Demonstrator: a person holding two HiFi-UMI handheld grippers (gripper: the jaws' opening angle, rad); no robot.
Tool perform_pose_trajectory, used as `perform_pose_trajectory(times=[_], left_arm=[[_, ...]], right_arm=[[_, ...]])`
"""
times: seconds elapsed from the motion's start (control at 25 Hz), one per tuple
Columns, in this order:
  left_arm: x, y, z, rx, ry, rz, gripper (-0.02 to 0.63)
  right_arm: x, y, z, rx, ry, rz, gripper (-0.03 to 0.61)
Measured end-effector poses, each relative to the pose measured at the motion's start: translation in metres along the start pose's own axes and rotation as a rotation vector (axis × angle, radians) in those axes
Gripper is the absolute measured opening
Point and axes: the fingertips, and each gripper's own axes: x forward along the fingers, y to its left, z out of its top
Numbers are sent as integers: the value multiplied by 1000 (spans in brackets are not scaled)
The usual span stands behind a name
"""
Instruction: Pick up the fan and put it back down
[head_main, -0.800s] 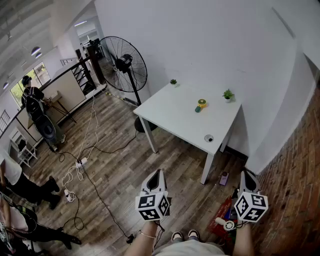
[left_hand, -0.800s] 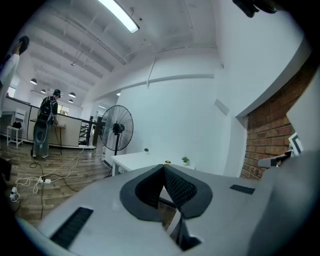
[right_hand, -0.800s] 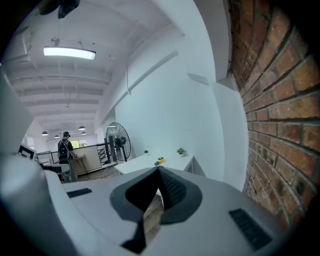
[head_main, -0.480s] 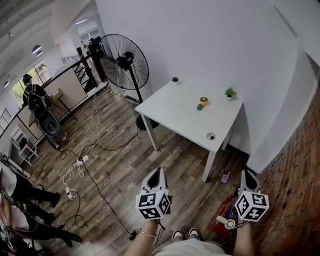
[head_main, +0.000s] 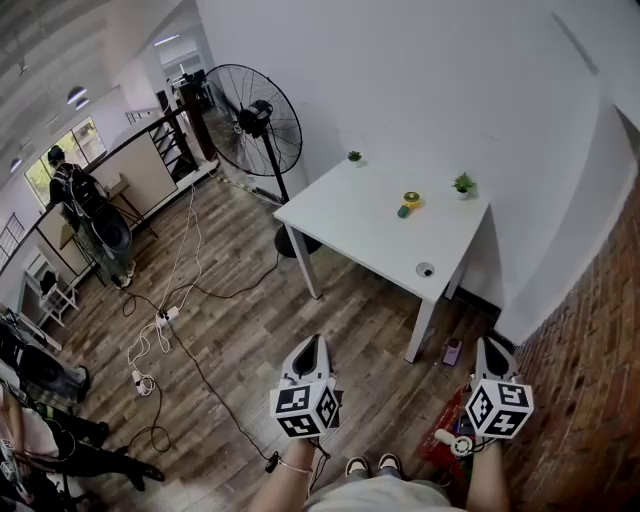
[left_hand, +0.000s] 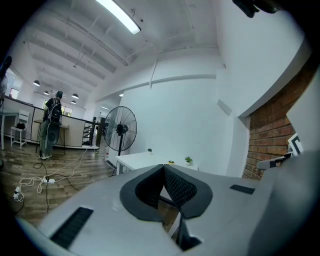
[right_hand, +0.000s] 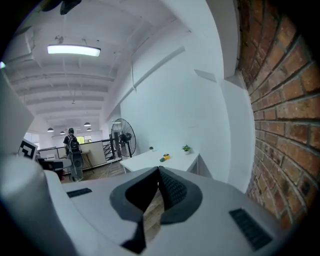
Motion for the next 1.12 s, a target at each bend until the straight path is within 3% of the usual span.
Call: perform_pose_trajectory(times=[0.16,0.76,1.12], left_arm=[[-3,5,2,-8,-4,9,11],[-18,30,5,-18,-17,38,12],[-25,52,4,-20,-9,43,12]], right_arm=[[1,10,-1,-15,11,23,3],[0,29,0,-21,2,26,178],[2,52,0,-29,2,27,190]])
